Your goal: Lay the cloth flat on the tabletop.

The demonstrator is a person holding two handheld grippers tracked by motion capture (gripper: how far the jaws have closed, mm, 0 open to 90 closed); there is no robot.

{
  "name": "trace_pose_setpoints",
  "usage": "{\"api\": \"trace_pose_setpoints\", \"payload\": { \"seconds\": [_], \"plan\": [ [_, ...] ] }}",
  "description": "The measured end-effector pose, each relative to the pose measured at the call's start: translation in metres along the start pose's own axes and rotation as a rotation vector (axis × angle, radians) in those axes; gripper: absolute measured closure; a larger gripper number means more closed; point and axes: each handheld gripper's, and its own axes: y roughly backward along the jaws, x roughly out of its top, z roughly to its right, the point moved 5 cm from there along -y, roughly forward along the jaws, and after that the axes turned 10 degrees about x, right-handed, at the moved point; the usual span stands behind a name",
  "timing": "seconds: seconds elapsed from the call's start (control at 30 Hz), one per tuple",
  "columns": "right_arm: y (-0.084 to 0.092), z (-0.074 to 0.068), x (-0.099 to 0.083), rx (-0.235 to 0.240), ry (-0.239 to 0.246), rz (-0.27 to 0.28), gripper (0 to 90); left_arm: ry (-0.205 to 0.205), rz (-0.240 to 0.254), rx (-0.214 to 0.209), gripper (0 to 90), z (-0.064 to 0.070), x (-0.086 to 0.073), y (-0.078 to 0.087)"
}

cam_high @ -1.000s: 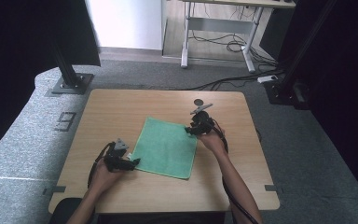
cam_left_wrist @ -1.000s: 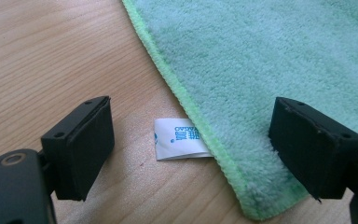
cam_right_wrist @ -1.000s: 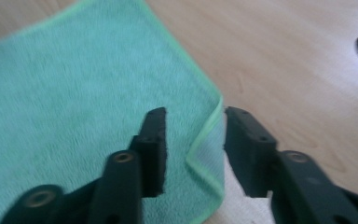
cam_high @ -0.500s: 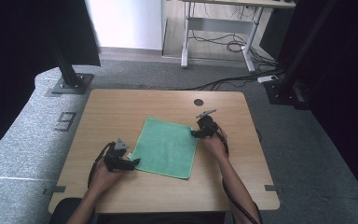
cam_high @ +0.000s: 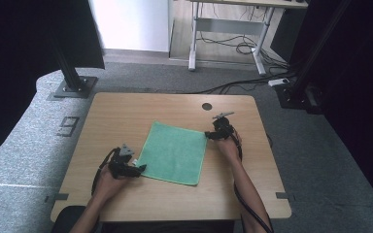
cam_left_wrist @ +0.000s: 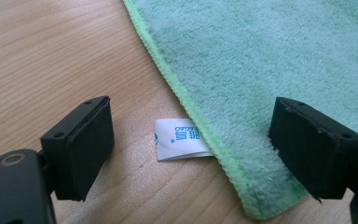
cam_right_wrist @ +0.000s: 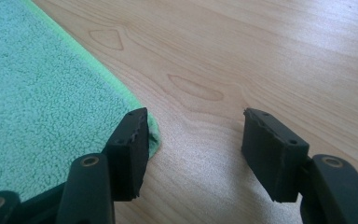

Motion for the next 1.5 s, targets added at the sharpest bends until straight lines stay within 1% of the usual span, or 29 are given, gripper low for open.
{"api": "trace_pose_setpoints", "payload": {
  "seconds": [0.07, 0.17, 0.23, 0.3, 0.37, 0.4, 0.5, 0.6, 0.63, 0.67, 0.8, 0.9, 1.03, 1.1, 1.17, 1.27, 1.37, 1.5],
  "plan": [
    [0.005, -0.003, 0.0, -0.017, 0.014, -0.001, 39.6, 0.003, -0.001, 0.001, 14.1, 0.0, 0.0, 0.0],
    [0.02, -0.012, 0.0, -0.008, 0.006, 0.034, 36.4, 0.003, -0.038, 0.016, 11.6, 0.0, 0.003, -0.001],
    [0.025, -0.02, -0.004, 0.005, 0.008, 0.028, 32.9, -0.006, -0.05, 0.035, 9.2, -0.002, 0.005, 0.0],
    [0.028, -0.032, -0.012, 0.027, 0.021, 0.014, 30.9, 0.002, -0.051, 0.044, 9.0, -0.004, 0.007, 0.0],
    [0.029, -0.046, -0.022, 0.054, 0.03, -0.005, 26.6, 0.009, -0.05, 0.06, 7.5, -0.008, 0.007, -0.001],
    [0.029, -0.054, -0.028, 0.061, 0.045, -0.017, 25.1, 0.013, -0.045, 0.067, 7.0, -0.009, 0.008, -0.002],
    [0.028, -0.075, -0.041, 0.076, 0.058, -0.025, 21.4, 0.022, -0.037, 0.079, 6.7, -0.012, 0.01, -0.004],
    [0.027, -0.092, -0.05, 0.076, 0.081, -0.036, 20.2, 0.007, -0.042, 0.094, 5.8, -0.013, 0.009, -0.006],
    [0.026, -0.095, -0.052, 0.075, 0.089, -0.043, 20.2, 0.007, -0.043, 0.091, 5.6, -0.013, 0.008, -0.007],
    [0.026, -0.098, -0.054, 0.063, 0.094, -0.047, 19.6, 0.012, -0.041, 0.086, 5.9, -0.013, 0.008, -0.006],
    [0.027, -0.097, -0.056, 0.036, 0.092, -0.036, 19.1, 0.008, -0.042, 0.073, 8.1, -0.009, 0.007, -0.004],
    [0.029, -0.09, -0.057, 0.019, 0.072, -0.018, 19.1, -0.002, -0.042, 0.058, 8.5, -0.001, 0.006, -0.003],
    [0.031, -0.08, -0.059, 0.017, 0.044, 0.003, 19.1, -0.008, -0.038, 0.036, 8.5, 0.008, 0.007, -0.004],
    [0.031, -0.077, -0.06, 0.008, 0.039, 0.01, 19.2, -0.01, -0.036, 0.025, 8.5, 0.012, 0.008, -0.005],
    [0.032, -0.074, -0.059, -0.004, 0.044, 0.017, 19.7, -0.009, -0.036, 0.016, 8.5, 0.016, 0.009, -0.005],
    [0.032, -0.07, -0.059, -0.01, 0.038, 0.026, 20.2, -0.015, -0.03, -0.001, 8.5, 0.021, 0.011, -0.007],
    [0.032, -0.066, -0.058, -0.013, 0.037, 0.033, 20.9, -0.021, -0.019, -0.007, 8.2, 0.025, 0.013, -0.009],
    [0.031, -0.061, -0.057, -0.001, 0.027, 0.047, 21.3, -0.025, -0.013, -0.015, 7.1, 0.027, 0.015, -0.012]
  ]
}}
